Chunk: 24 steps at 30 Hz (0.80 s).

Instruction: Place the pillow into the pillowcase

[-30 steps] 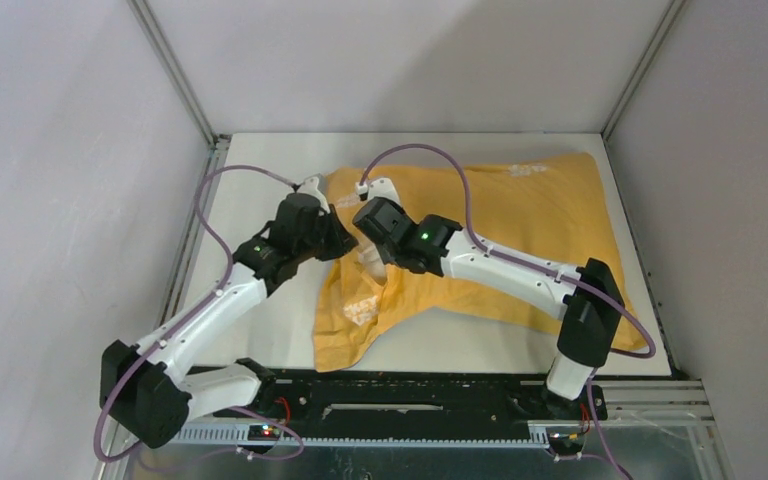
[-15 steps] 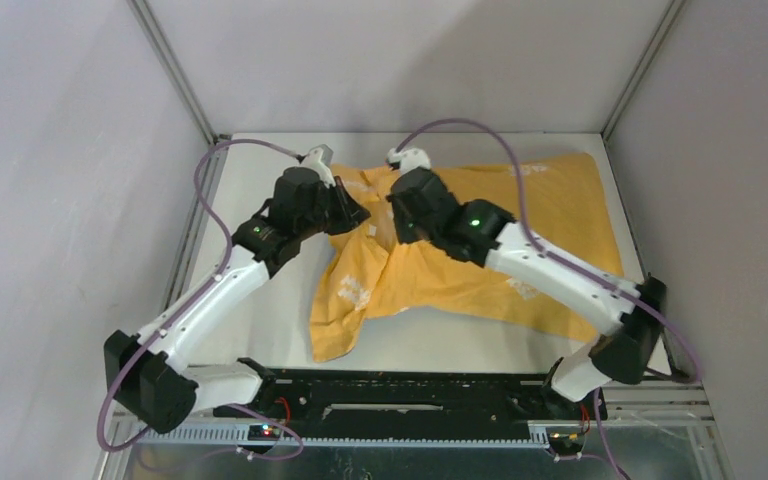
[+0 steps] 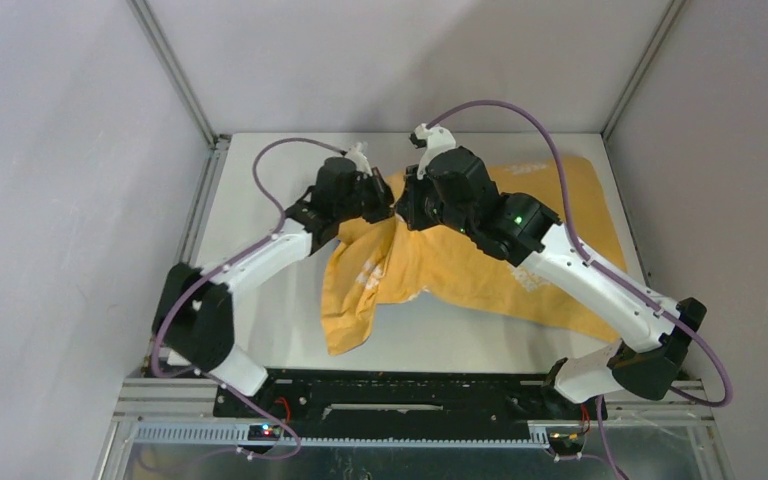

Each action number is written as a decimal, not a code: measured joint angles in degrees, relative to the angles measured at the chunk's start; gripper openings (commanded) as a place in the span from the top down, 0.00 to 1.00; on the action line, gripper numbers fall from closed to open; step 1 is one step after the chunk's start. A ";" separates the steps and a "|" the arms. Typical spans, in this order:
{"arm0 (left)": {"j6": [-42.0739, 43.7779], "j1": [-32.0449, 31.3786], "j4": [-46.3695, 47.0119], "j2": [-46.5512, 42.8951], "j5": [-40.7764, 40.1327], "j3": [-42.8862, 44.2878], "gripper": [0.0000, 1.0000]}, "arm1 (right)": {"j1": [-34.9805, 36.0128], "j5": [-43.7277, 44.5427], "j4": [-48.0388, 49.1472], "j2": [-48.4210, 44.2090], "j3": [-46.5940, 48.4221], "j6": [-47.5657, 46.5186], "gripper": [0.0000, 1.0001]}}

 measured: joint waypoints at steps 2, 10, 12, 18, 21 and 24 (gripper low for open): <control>-1.44 -0.20 2.36 3.58 0.31 0.00 1.00 | 0.02 -0.22 0.02 0.04 -0.02 0.33 1.00; -2.75 0.07 5.70 11.47 -1.49 0.68 0.91 | 0.68 -1.55 1.01 0.28 -2.23 1.60 1.00; -2.60 -0.11 5.95 10.91 -1.92 0.59 0.83 | -0.31 -3.04 2.23 0.26 -4.09 2.49 1.00; -2.25 -1.09 6.82 1.01 -3.19 -6.43 0.61 | -3.13 -6.99 4.81 0.22 -9.22 4.31 1.00; -2.23 -1.68 5.90 -5.20 -3.39 -10.12 0.58 | -3.50 -8.13 5.40 0.22 -9.64 4.68 1.00; -2.10 -1.90 3.50 -10.29 -4.26 -13.09 0.64 | -3.50 -9.01 6.16 0.04 -9.68 5.14 1.00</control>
